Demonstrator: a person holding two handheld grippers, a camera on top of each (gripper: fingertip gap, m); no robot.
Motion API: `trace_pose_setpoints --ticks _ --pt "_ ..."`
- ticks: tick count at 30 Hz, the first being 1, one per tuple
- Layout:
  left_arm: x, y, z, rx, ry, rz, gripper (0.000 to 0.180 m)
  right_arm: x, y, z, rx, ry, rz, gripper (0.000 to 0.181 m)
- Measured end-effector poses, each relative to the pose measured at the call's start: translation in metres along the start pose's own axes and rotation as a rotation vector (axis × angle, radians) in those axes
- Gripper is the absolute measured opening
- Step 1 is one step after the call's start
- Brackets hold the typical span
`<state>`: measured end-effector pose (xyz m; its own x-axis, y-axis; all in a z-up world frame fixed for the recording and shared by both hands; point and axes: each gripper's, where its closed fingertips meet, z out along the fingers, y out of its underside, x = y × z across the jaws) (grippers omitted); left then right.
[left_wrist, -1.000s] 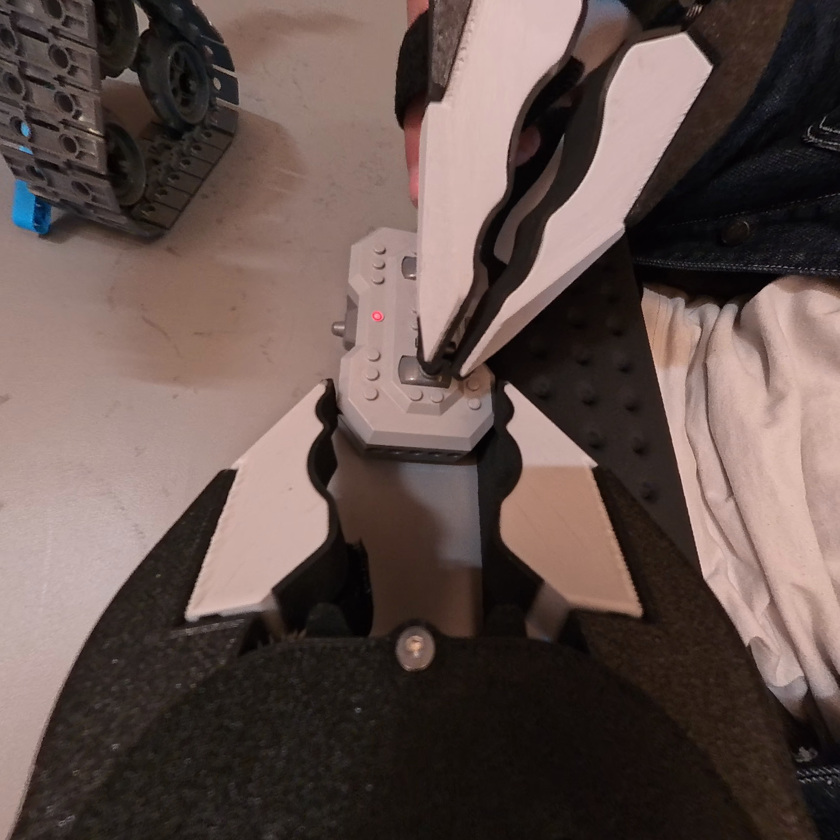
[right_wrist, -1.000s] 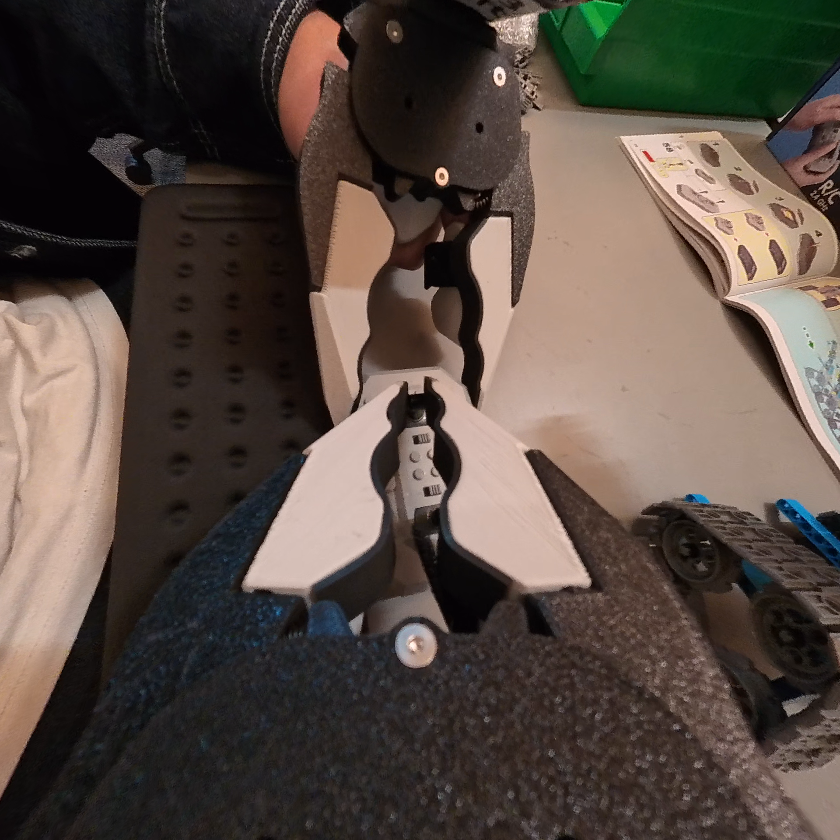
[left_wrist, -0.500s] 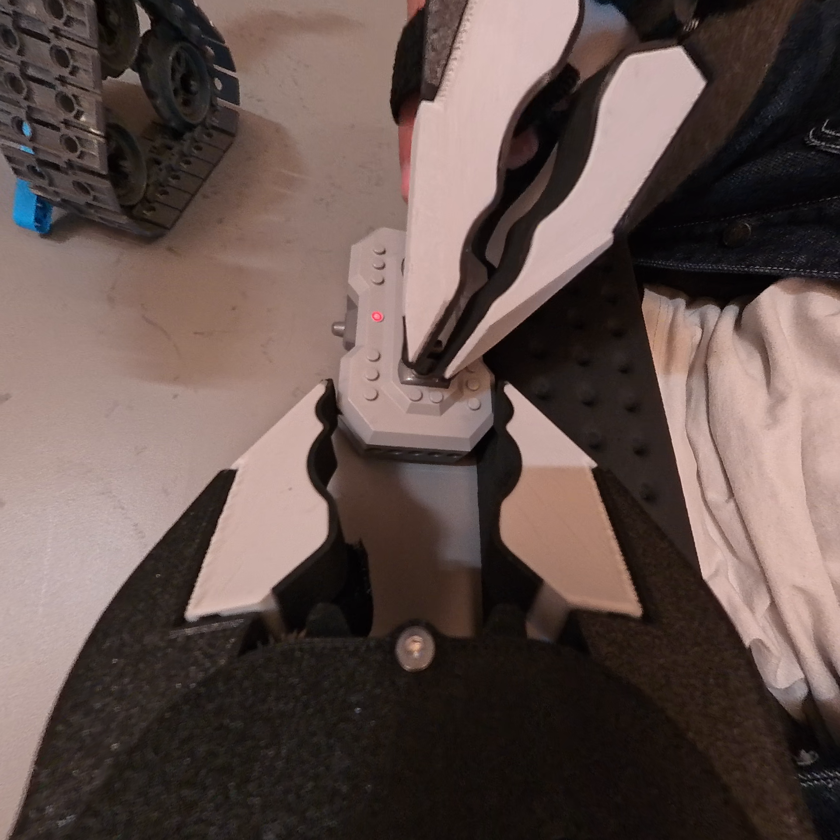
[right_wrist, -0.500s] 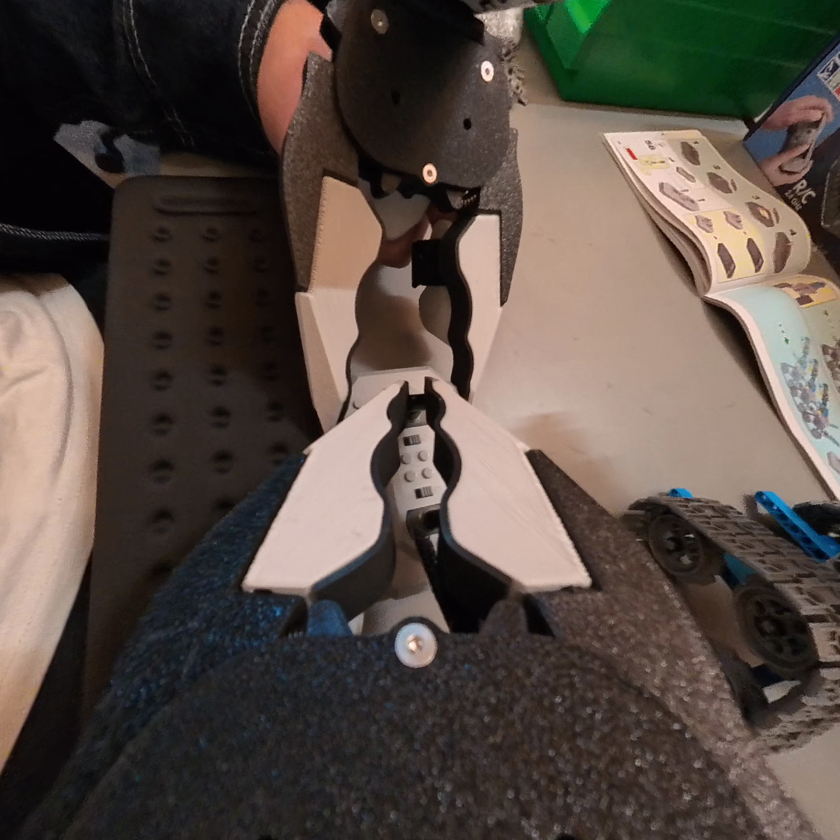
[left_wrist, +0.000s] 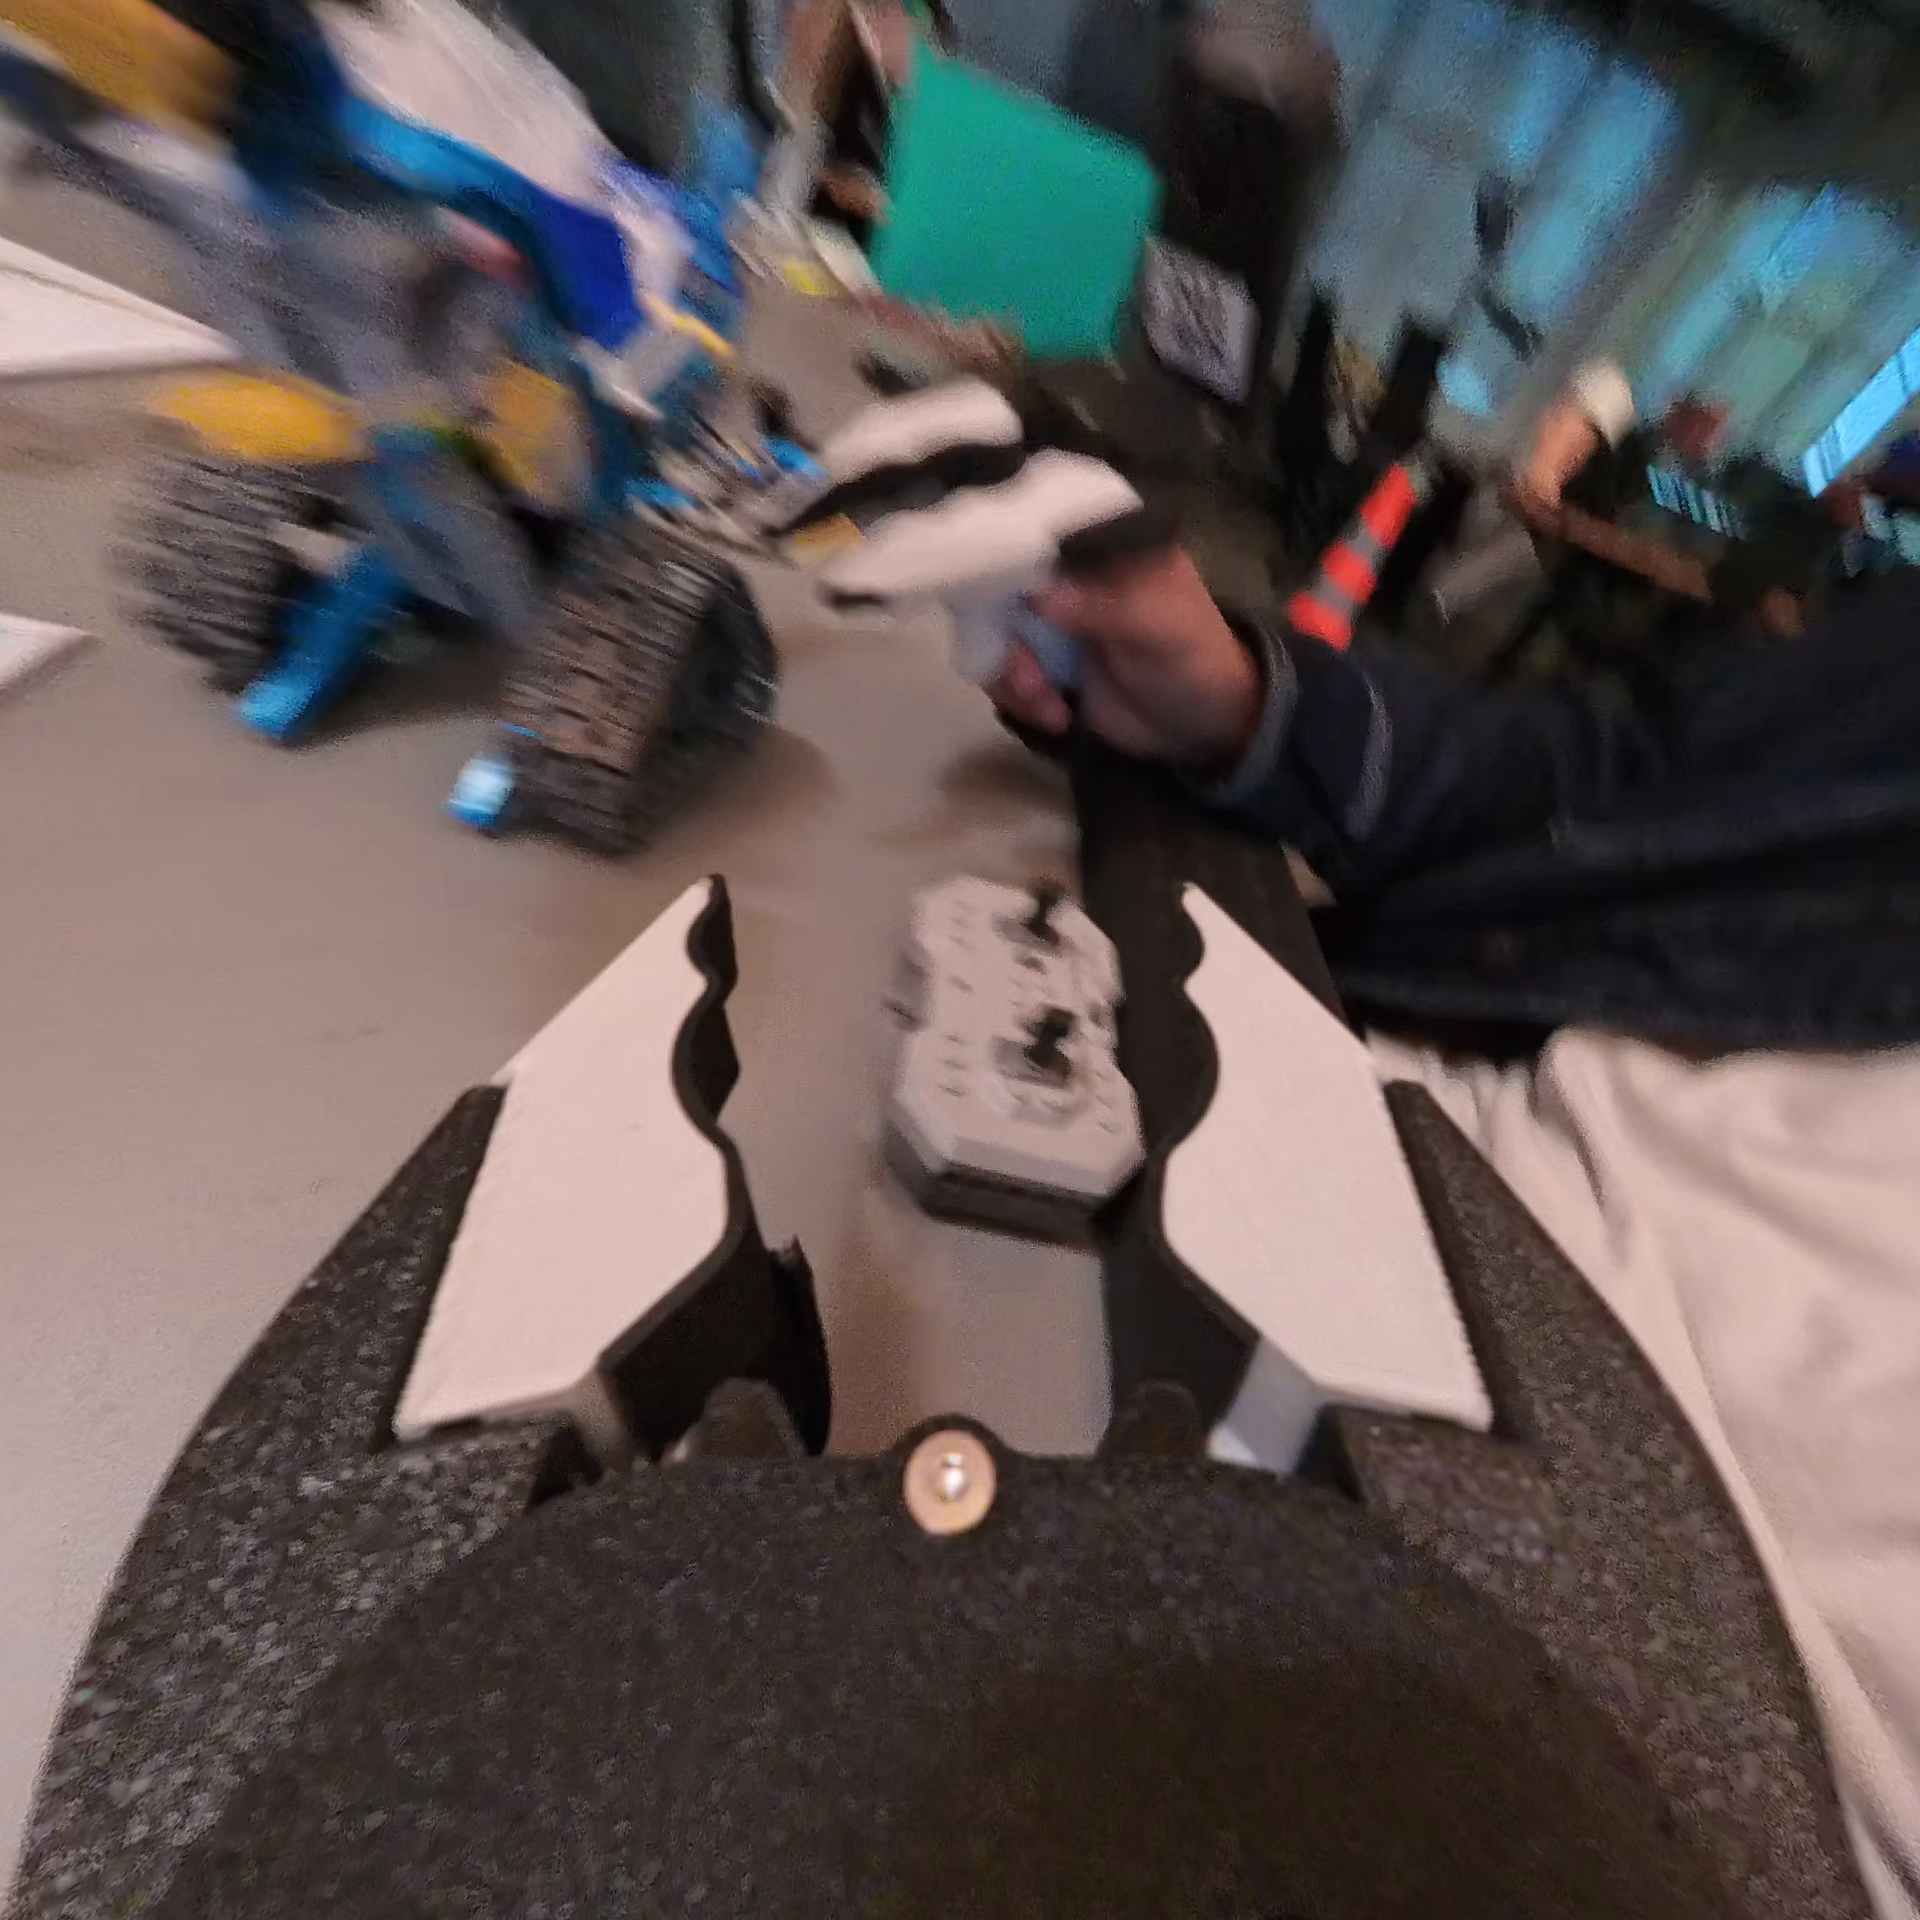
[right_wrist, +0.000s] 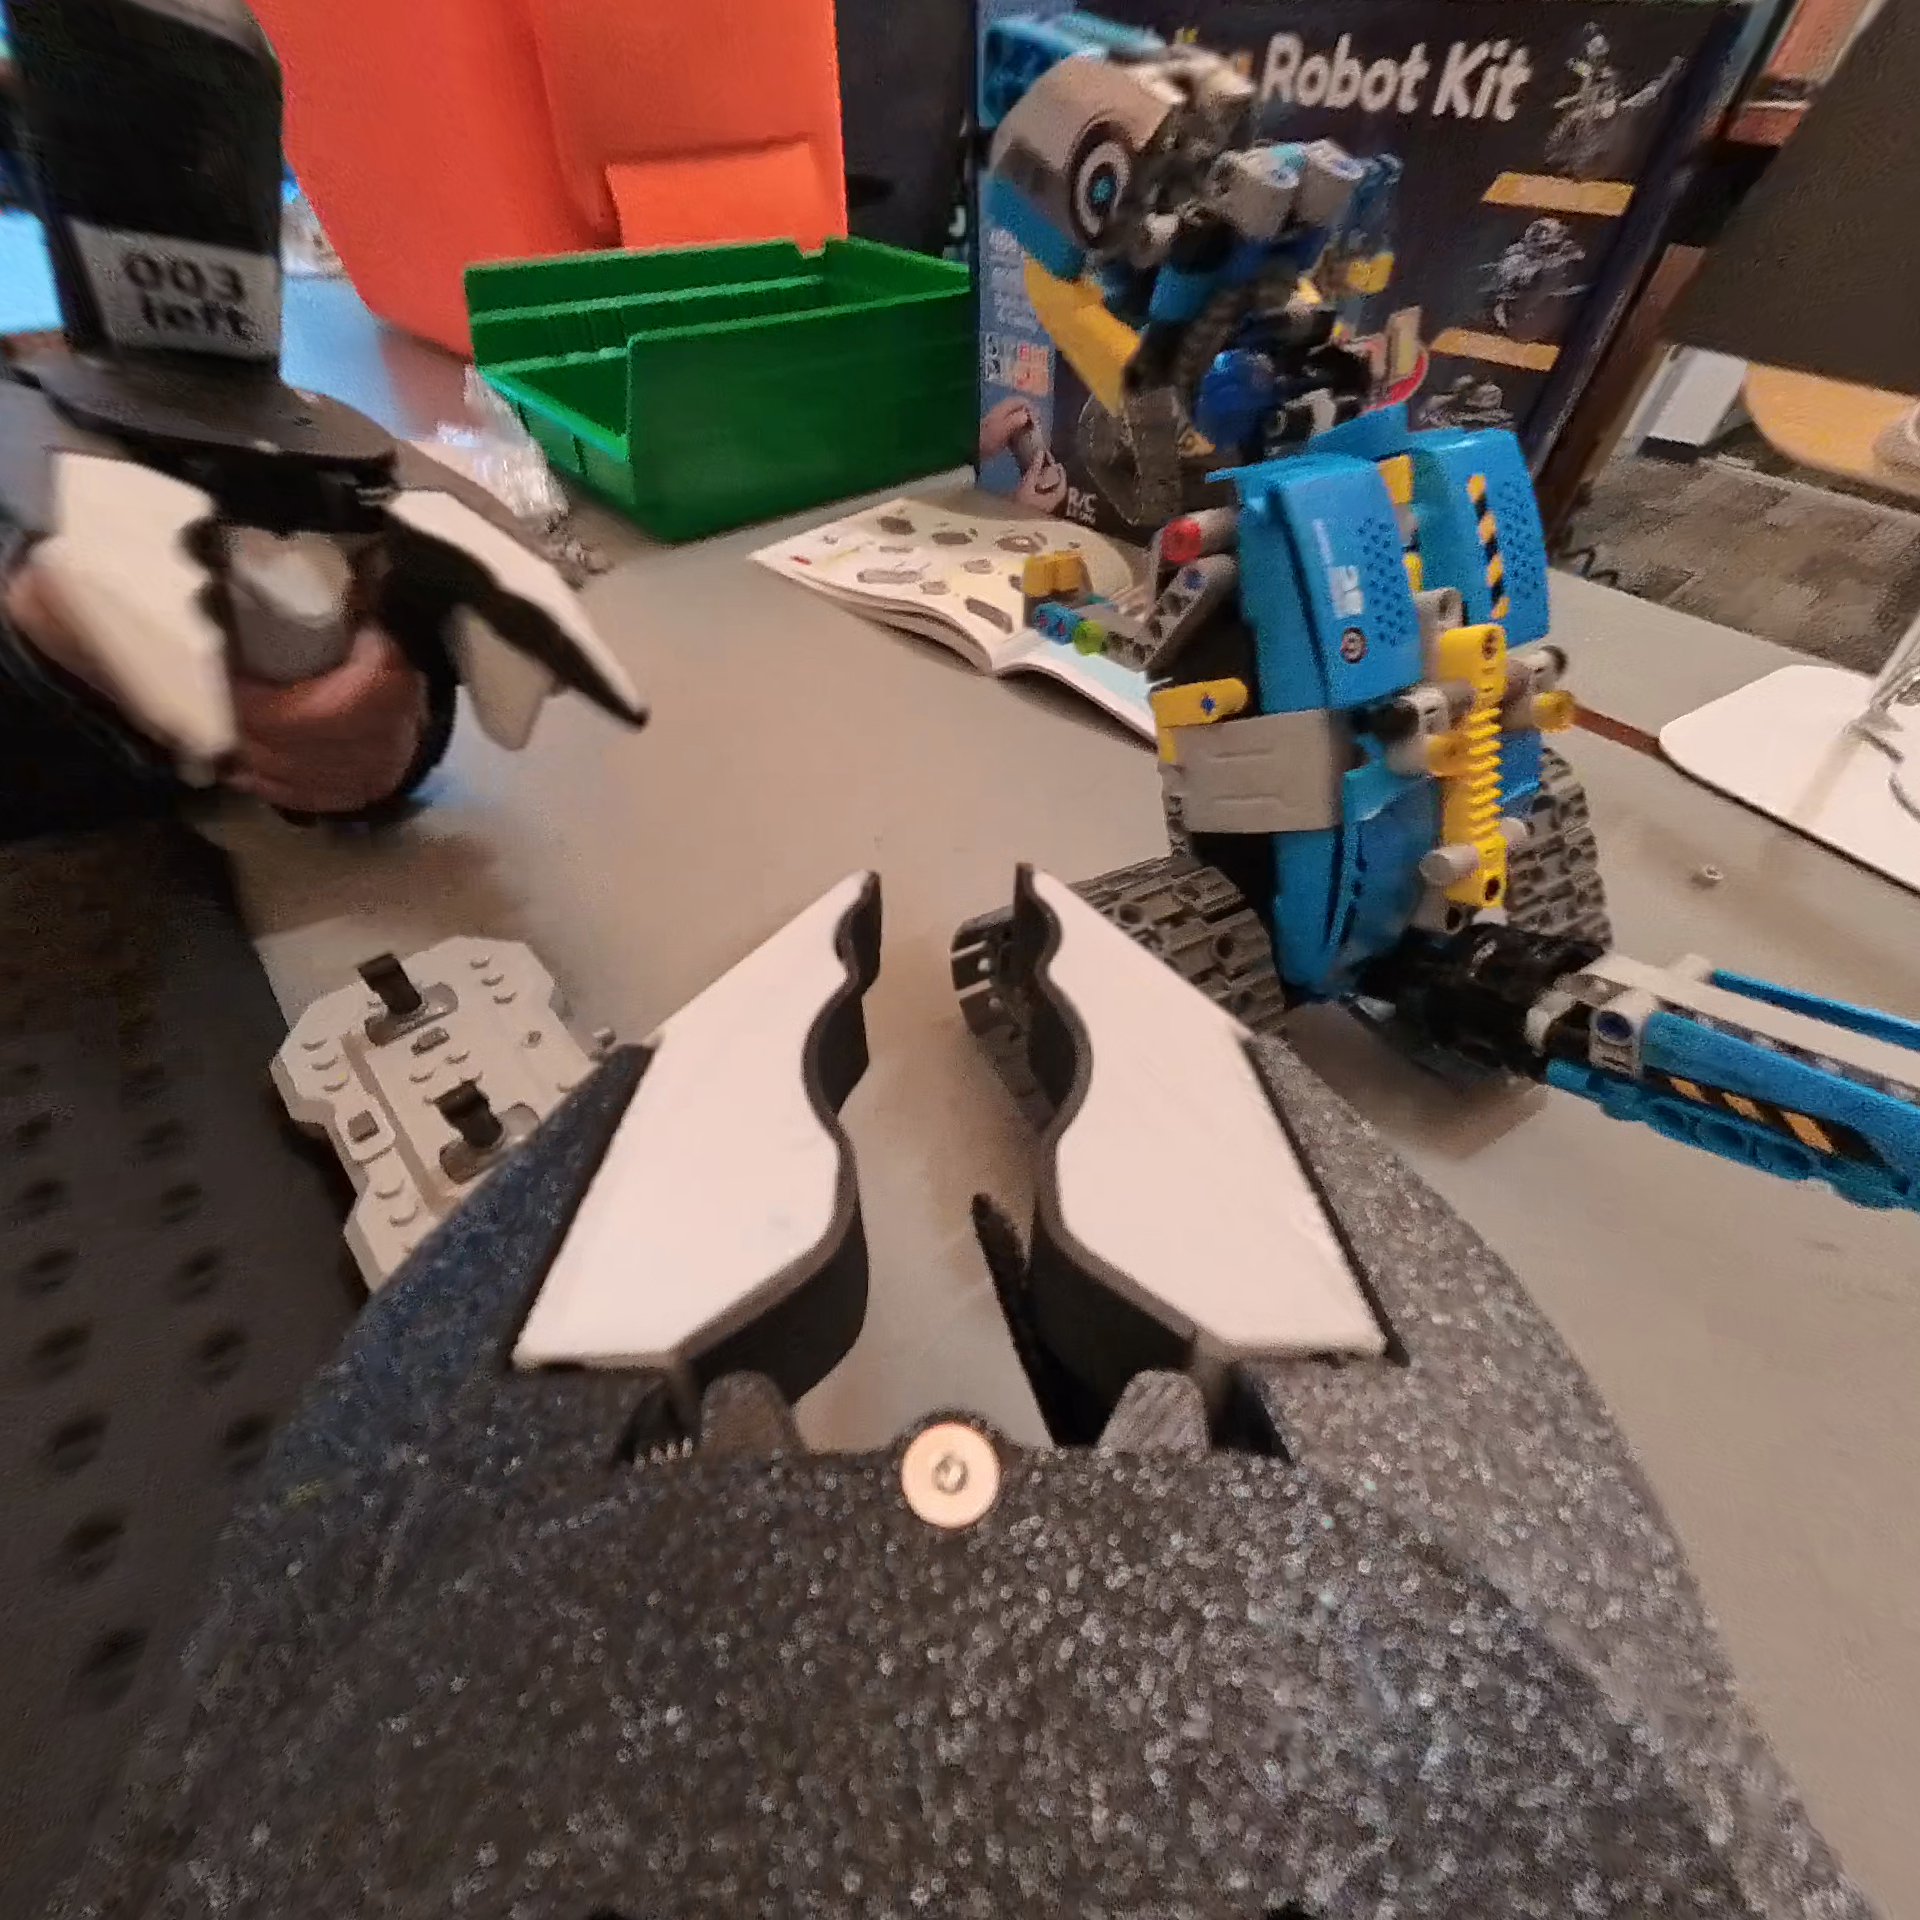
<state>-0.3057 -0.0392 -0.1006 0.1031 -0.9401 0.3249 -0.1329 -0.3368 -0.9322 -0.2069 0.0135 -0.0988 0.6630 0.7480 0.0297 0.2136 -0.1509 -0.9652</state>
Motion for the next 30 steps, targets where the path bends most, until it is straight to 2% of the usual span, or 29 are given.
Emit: trace_pose_setpoints --ticks 3,7,17,30 --pt "-0.054 -0.015 -0.025 0.14 -0.238 -0.09 0.073 0.007 0.006 0.003 -0.029 0.032 0.027 0.024" --pt "-0.083 -0.02 -0.045 0.223 -0.359 -0.185 0.067 0.006 0.01 0.005 -0.058 0.055 -0.009 0.023" --pt "-0.078 -0.012 -0.035 0.143 -0.383 -0.122 0.063 0.006 0.013 0.007 -0.075 0.061 -0.021 0.022" --pt "-0.077 -0.009 -0.032 0.119 -0.385 -0.107 0.061 0.004 0.017 0.01 -0.098 0.06 -0.049 0.022"
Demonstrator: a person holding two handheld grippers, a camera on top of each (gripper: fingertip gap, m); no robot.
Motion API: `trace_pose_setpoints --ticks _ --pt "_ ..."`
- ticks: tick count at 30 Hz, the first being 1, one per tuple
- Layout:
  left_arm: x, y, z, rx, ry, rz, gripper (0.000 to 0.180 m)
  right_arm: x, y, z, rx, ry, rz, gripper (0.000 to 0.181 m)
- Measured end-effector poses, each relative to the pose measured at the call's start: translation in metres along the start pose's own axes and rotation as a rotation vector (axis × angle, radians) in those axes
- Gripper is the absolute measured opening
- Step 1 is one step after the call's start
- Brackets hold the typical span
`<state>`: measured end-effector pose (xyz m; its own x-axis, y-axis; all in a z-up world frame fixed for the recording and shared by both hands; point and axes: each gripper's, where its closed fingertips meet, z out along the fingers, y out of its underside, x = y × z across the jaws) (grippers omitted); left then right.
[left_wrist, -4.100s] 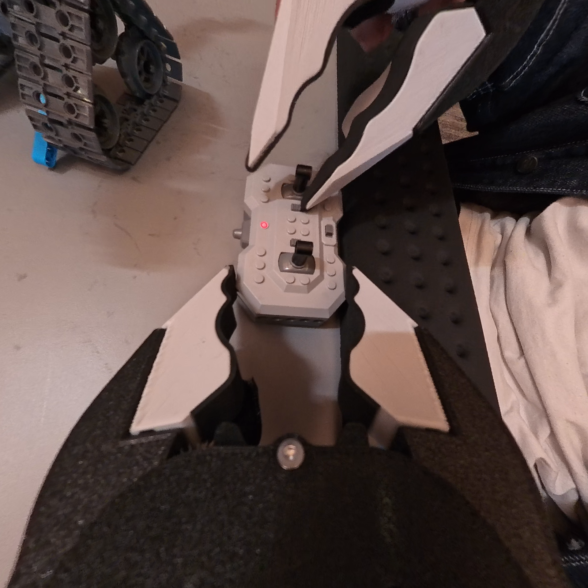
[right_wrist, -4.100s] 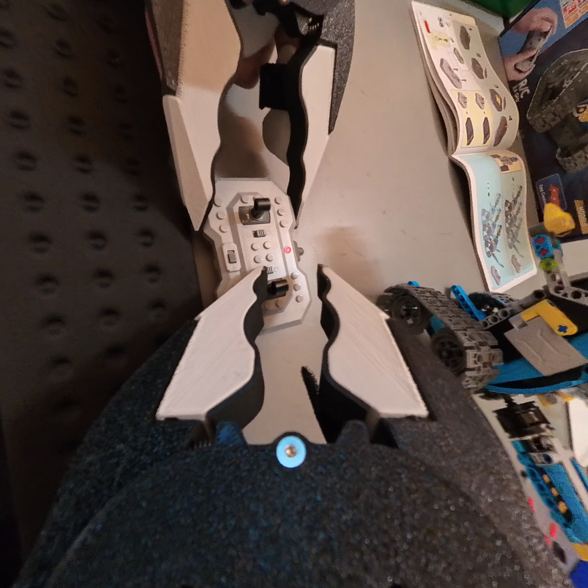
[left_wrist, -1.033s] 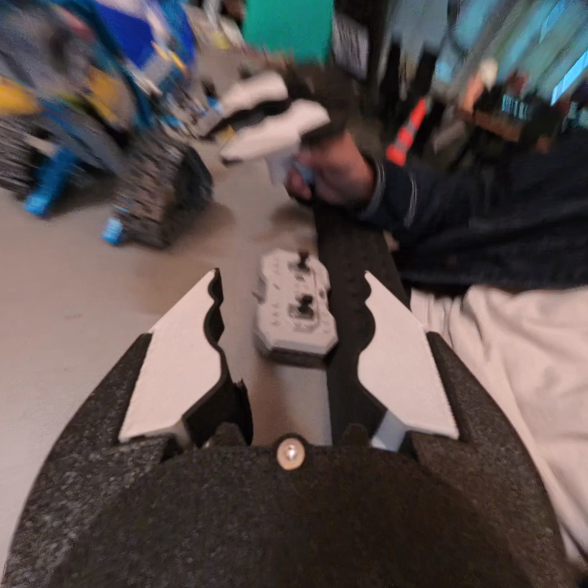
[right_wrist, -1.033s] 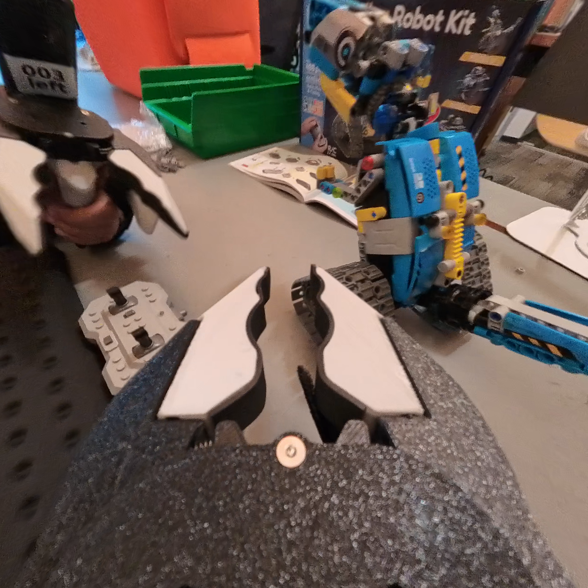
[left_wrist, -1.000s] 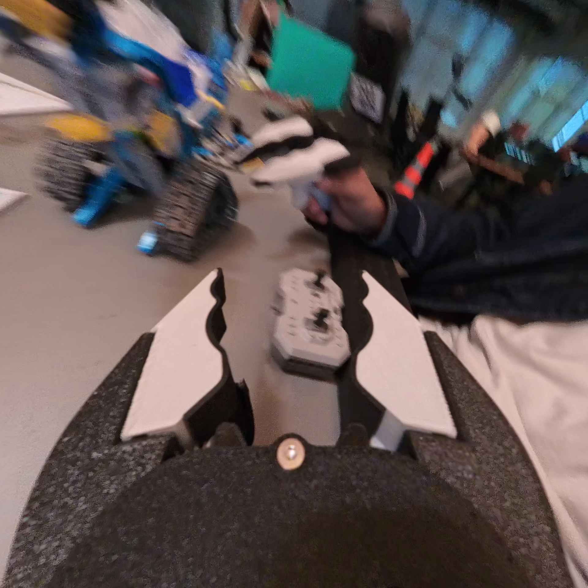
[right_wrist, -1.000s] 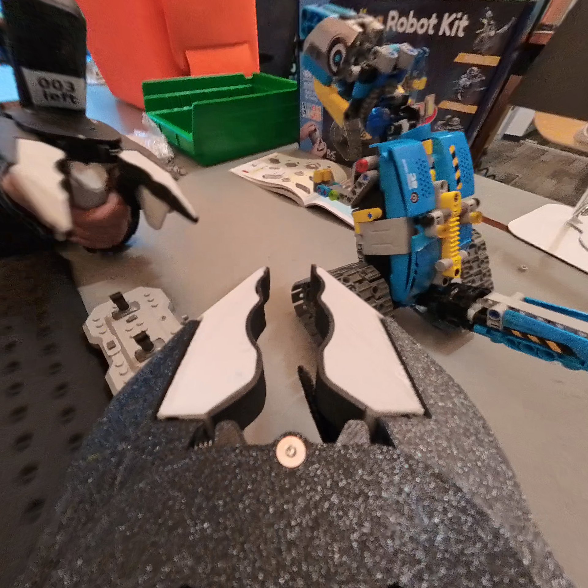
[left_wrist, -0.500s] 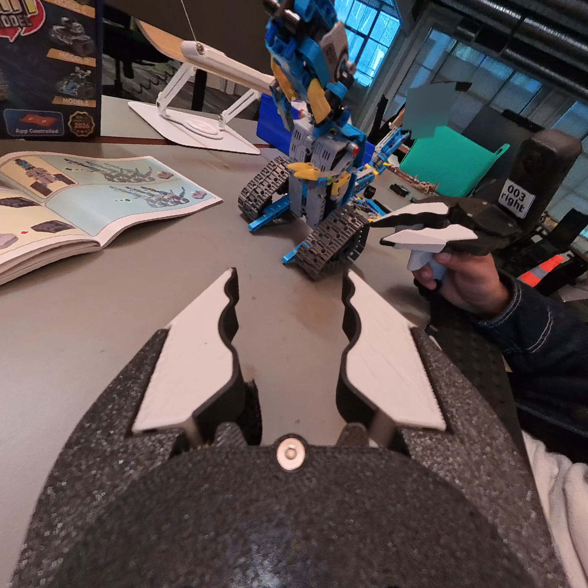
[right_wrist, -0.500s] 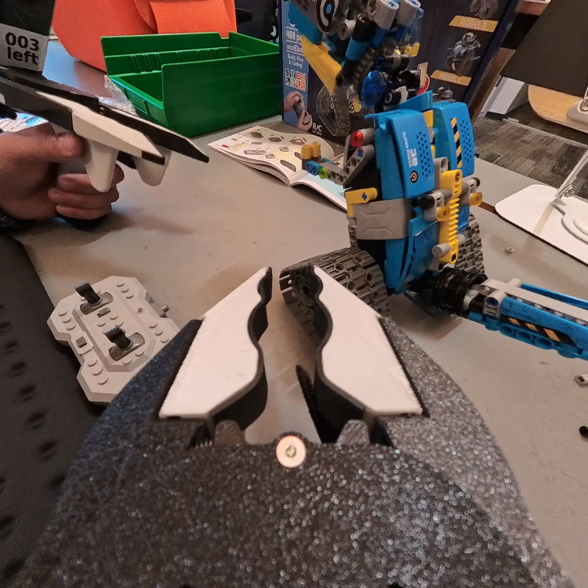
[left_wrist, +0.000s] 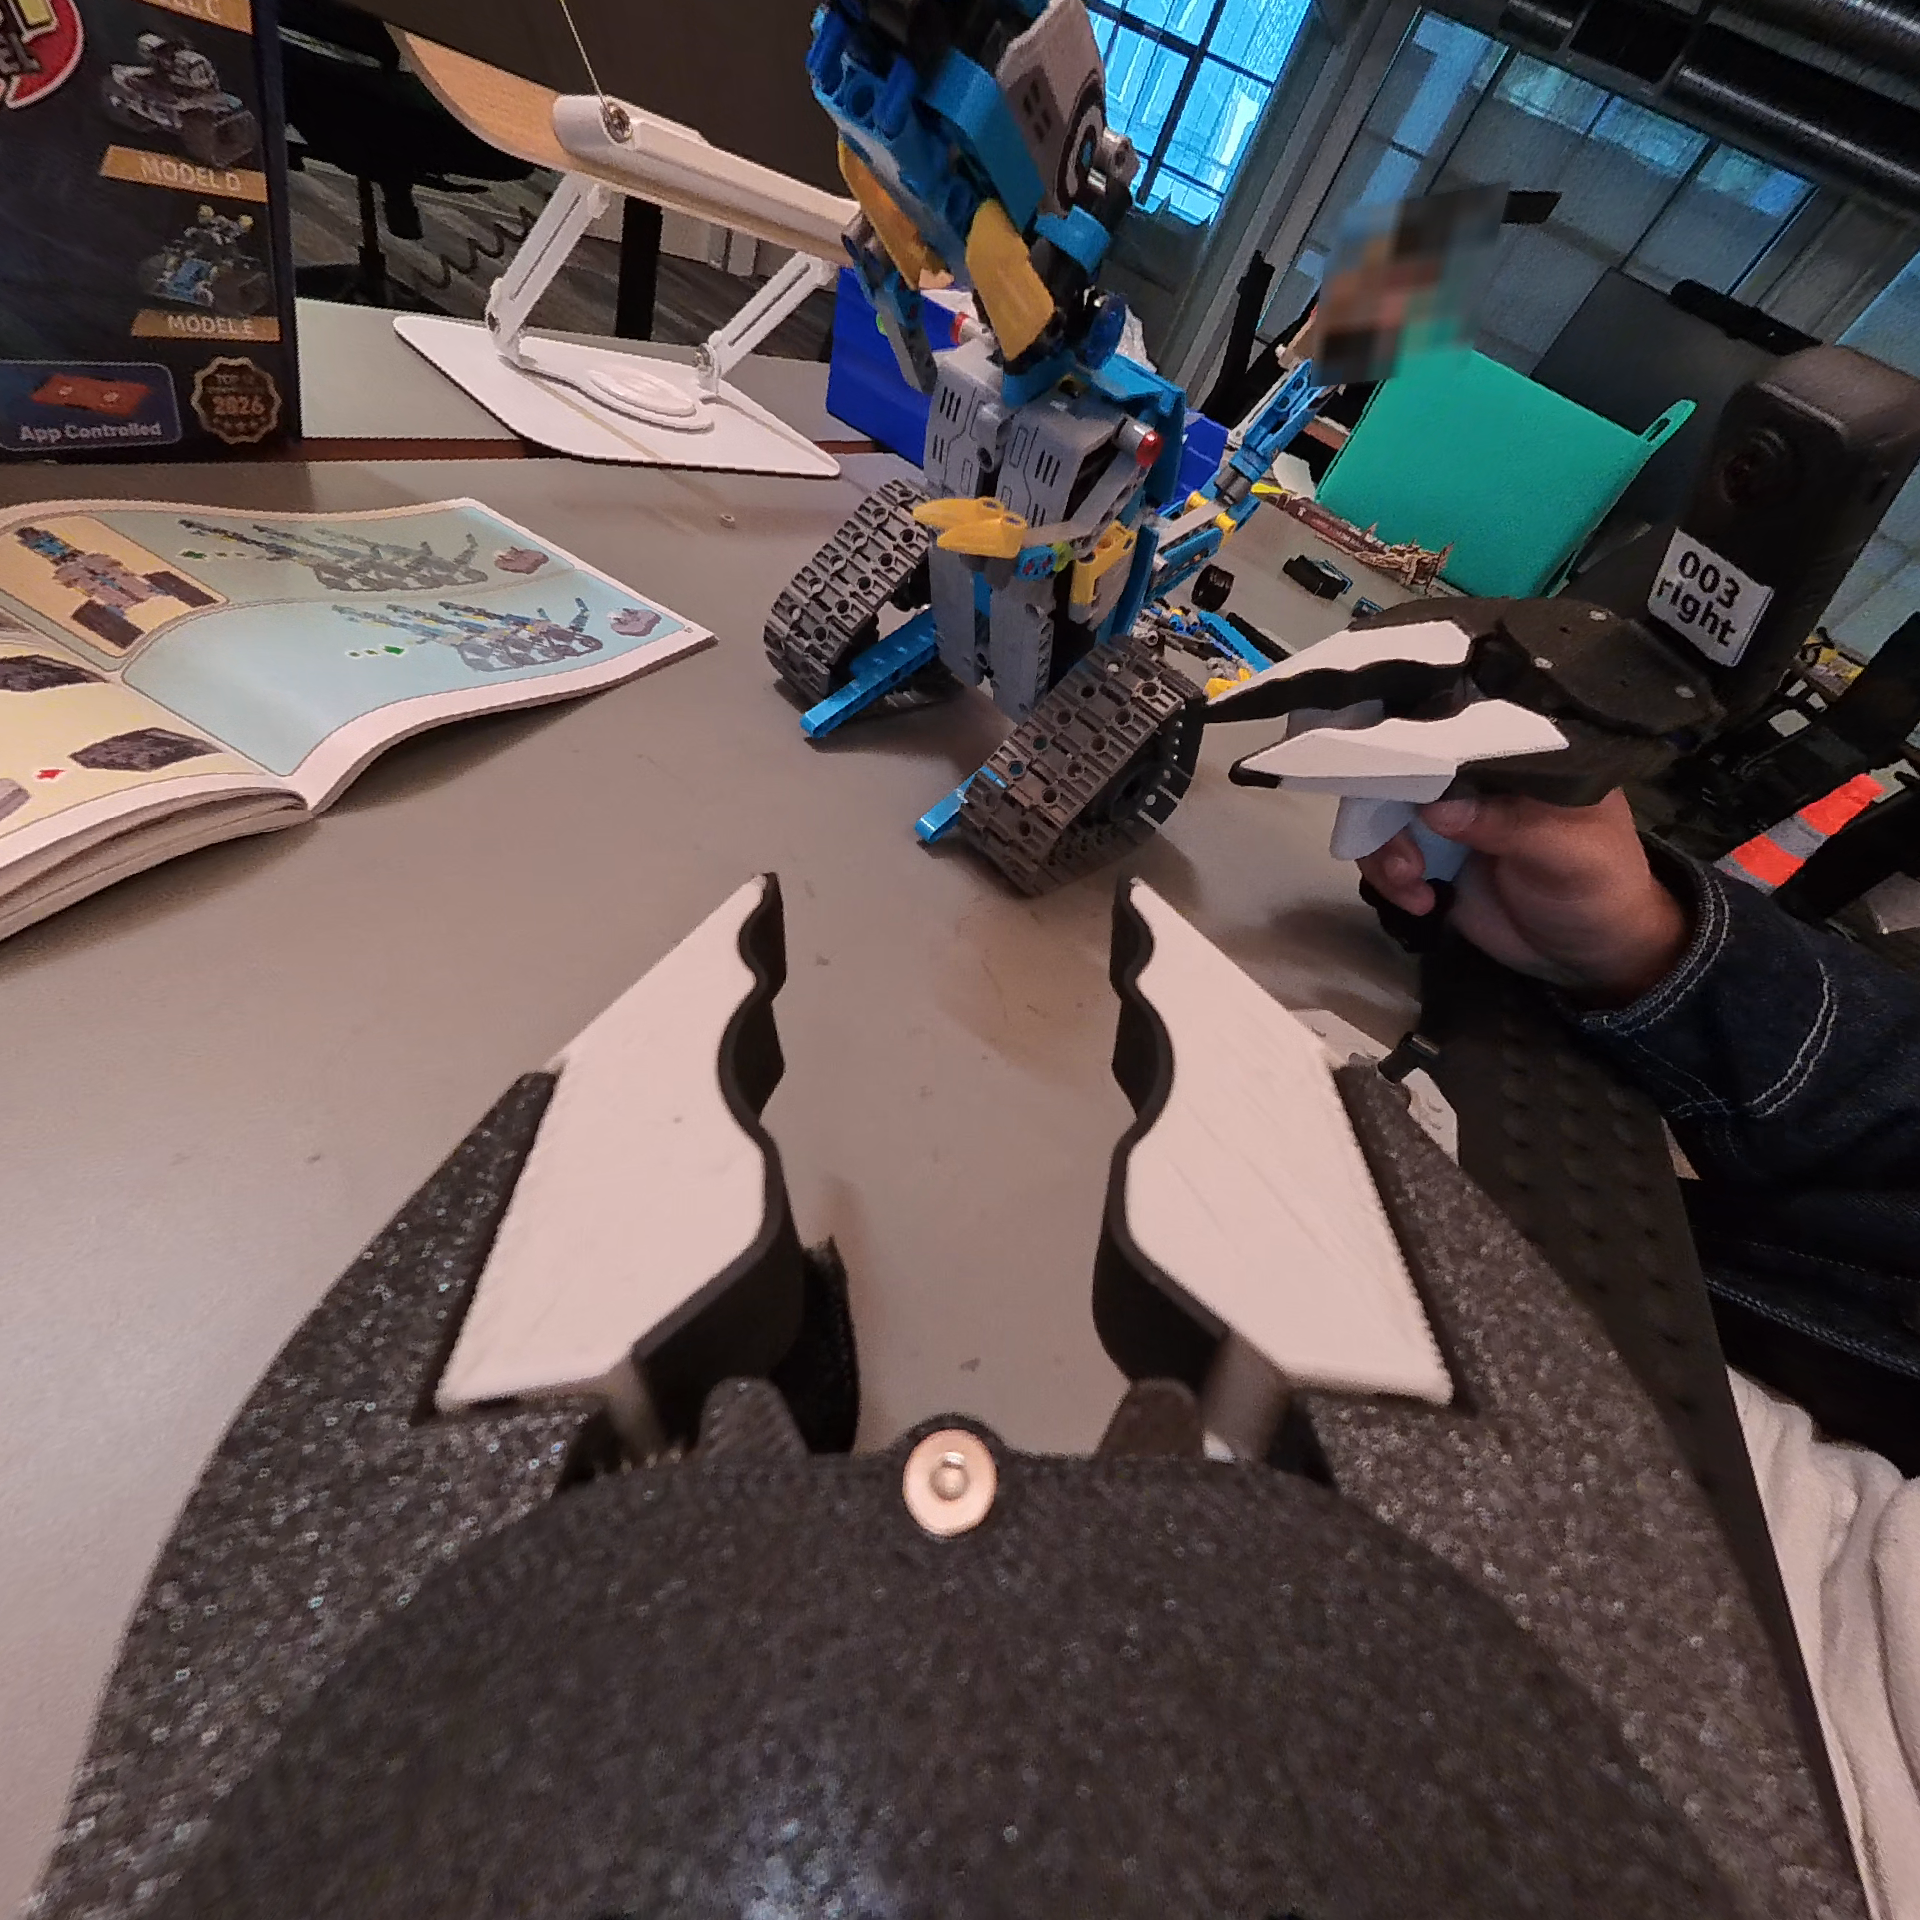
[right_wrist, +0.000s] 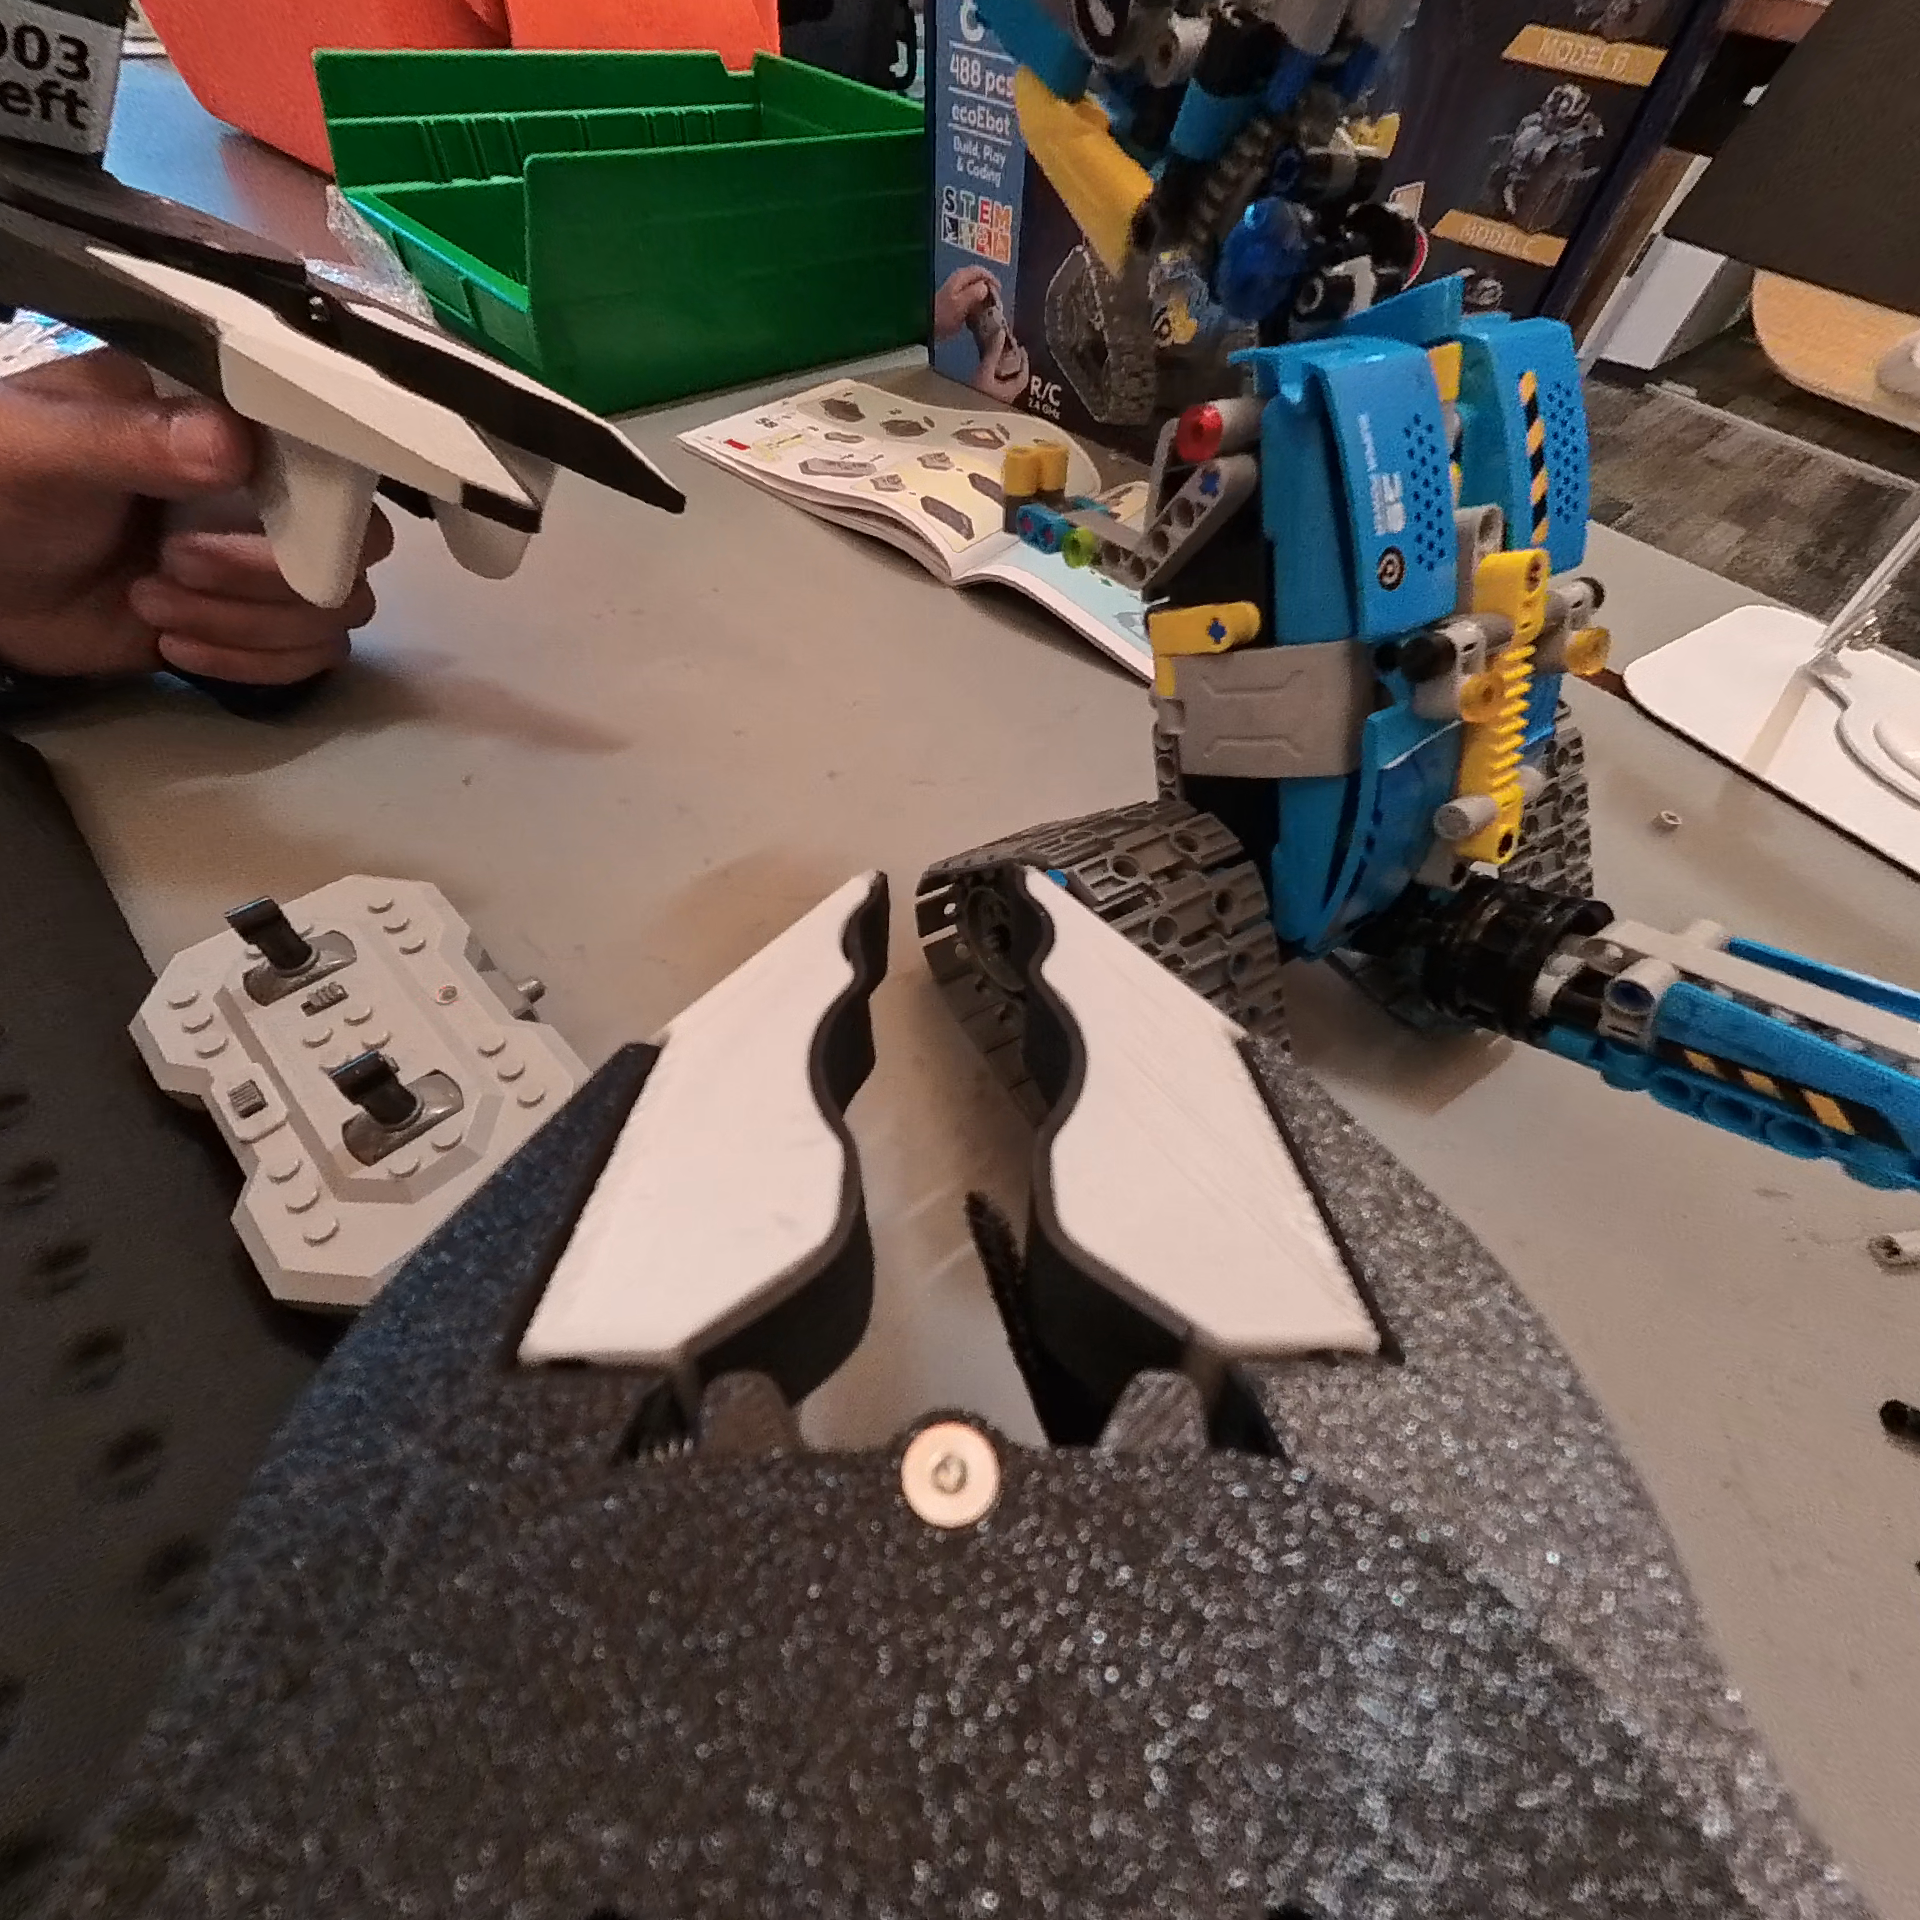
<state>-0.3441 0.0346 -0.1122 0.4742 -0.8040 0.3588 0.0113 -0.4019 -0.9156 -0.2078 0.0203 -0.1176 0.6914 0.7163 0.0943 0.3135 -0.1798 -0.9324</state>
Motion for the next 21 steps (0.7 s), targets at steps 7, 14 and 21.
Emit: trace_pose_setpoints --ticks 7,14,21 --pt "-0.0019 -0.0004 -0.0004 0.003 -0.004 -0.014 0.06 -0.0023 0.001 0.0013 -0.008 -0.01 -0.004 0.022" --pt "-0.0013 0.0007 0.0004 -0.005 -0.015 0.008 0.06 -0.0012 0.0029 0.0017 -0.016 -0.003 -0.005 0.022" --pt "-0.0097 0.0002 -0.0006 -0.009 -0.066 0.018 0.06 -0.0029 0.0027 0.0024 -0.015 -0.006 -0.021 0.024"
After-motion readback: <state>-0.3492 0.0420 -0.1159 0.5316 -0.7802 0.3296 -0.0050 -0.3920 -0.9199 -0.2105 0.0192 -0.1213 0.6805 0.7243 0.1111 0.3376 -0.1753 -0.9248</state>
